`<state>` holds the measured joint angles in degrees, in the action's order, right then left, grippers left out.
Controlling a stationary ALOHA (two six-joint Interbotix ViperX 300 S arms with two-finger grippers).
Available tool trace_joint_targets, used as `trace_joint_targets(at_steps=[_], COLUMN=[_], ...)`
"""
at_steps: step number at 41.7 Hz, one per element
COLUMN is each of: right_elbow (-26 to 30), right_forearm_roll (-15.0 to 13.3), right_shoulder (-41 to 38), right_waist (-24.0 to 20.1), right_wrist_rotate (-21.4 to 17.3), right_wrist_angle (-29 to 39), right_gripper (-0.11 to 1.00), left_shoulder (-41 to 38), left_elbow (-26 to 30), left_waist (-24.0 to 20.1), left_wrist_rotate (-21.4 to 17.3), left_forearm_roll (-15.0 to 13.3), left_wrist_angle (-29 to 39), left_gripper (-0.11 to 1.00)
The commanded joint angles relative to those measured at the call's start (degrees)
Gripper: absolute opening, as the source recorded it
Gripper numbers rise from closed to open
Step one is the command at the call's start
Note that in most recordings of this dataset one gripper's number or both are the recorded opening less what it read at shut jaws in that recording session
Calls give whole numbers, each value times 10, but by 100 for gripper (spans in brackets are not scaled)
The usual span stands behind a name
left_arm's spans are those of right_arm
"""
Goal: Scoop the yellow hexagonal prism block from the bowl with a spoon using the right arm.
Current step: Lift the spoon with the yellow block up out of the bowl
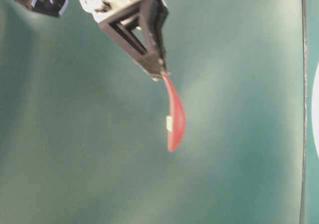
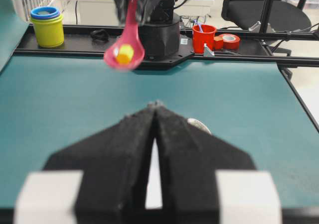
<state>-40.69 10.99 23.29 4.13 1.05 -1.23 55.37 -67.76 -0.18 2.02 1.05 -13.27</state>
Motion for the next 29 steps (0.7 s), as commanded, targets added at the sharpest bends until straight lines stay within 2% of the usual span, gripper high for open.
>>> trace_joint_targets(at_steps=[1,29], right_elbow=[5,-10], right_forearm_roll=[-1,-1], right_shoulder=[11,39], right_waist=[1,1], right_wrist_rotate=[0,1], right_wrist_angle=[-7,-9], right_gripper=[22,22], left_shoulder=[-3,-4], left_elbow=[8,7], left_waist=[-1,-1], left_wrist_rotate=[-1,-1], left_forearm_roll=[1,0], left_wrist_angle=[-4,-5], left_gripper=[0,0])
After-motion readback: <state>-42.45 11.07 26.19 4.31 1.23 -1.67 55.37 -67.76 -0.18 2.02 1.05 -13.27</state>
